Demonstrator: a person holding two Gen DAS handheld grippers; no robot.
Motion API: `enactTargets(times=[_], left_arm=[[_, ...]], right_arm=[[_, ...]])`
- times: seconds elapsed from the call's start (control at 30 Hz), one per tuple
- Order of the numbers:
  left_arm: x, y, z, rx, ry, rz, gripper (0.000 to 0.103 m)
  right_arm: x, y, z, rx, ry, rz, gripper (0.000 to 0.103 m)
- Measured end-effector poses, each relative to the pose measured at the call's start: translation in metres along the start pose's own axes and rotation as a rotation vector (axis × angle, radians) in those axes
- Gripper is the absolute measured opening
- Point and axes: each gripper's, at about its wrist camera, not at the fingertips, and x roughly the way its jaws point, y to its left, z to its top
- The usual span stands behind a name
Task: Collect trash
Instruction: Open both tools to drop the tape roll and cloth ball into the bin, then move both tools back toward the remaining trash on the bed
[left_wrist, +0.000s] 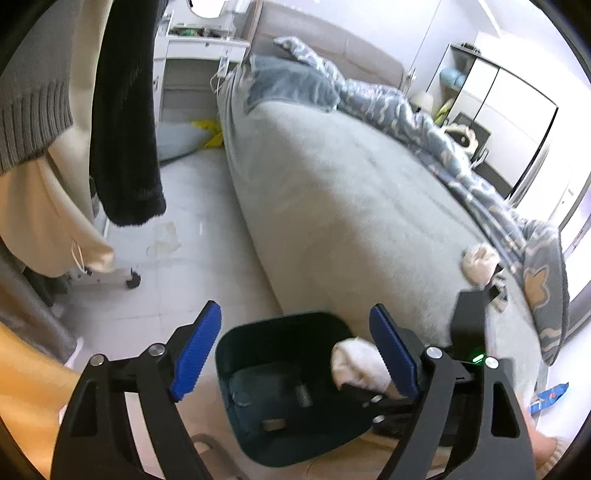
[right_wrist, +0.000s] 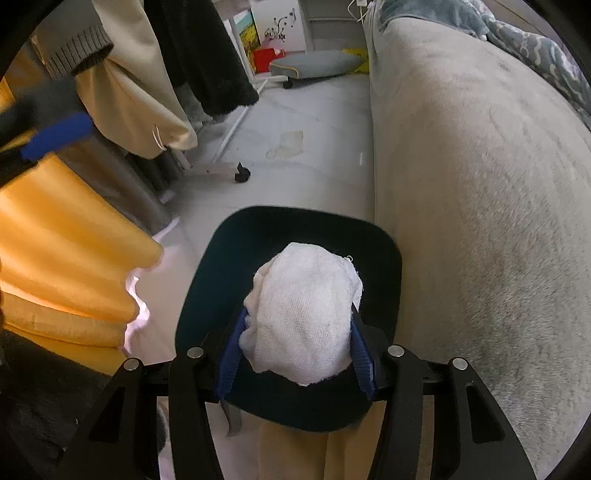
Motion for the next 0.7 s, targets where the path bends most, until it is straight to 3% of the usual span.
enactTargets(times=[0.33,0.47,0.53,0.7], left_arm=[[-0.014,-0.011,0.011,-0.007,-0.081,-0.009,0.086],[-0.019,-0.013,0.015,-0.015,-0.108,-0.013,0.086],[-0.021,-0.017,0.018,-0.011,-0.119,-0.014,0.086],[-0.022,-0.031,0.023,0.043,-0.144,0.019,0.088]], right_arm=[[0.006,0.004,-0.004,-0.016,0.027,0.028,0.07],[-0.014,0.005,-0.002,-0.044,-0.038,0.027,0.082],[-0.024,0.003,0.0,-0.057,-0.078,0.03,0.094],[-0.061,-0.014,0.005,-0.032,-0.201,0.025,0.1]])
